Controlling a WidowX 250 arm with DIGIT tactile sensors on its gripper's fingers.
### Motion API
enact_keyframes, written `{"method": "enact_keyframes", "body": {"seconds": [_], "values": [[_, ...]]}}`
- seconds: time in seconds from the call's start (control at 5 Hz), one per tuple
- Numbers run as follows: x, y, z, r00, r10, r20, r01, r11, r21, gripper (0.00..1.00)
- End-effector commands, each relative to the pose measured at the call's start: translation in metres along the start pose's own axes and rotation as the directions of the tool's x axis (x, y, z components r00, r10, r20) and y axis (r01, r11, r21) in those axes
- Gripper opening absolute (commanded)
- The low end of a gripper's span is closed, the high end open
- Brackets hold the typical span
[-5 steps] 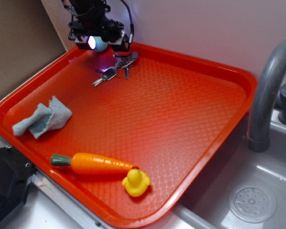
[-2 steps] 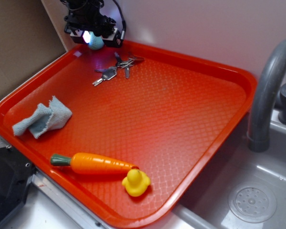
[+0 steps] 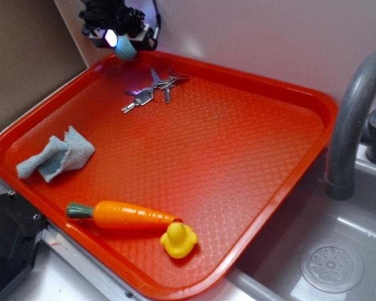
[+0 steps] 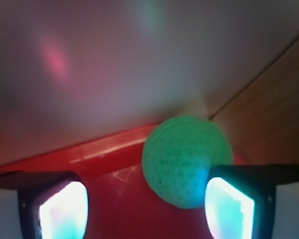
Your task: Grab the green ball.
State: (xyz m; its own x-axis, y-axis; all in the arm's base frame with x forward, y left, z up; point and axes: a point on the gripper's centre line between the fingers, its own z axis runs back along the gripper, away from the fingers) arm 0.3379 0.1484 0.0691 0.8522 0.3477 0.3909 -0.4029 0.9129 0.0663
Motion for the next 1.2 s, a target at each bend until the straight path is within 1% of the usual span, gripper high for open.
{"method": "enact_keyframes", "body": {"seconds": [0.0, 0.2, 0.4, 0.6, 0.8, 1.0], "values": [[0.029, 0.038, 0.001, 0.998, 0.037, 0.056, -0.045, 0.988, 0.15, 1.0], [0.029, 0.038, 0.001, 0.997, 0.028, 0.07, -0.04, 0.984, 0.172, 1.0], [0.029, 0.039, -0.005, 0.997, 0.016, 0.069, -0.03, 0.979, 0.204, 1.0], [0.026, 0.04, -0.011, 0.998, -0.001, 0.06, -0.014, 0.968, 0.25, 1.0], [0.016, 0.038, -0.013, 1.0, 0.0, 0.009, -0.002, 0.98, 0.2, 1.0], [-0.003, 0.032, -0.006, 0.997, -0.046, -0.057, 0.055, 0.983, 0.175, 1.0]]}}
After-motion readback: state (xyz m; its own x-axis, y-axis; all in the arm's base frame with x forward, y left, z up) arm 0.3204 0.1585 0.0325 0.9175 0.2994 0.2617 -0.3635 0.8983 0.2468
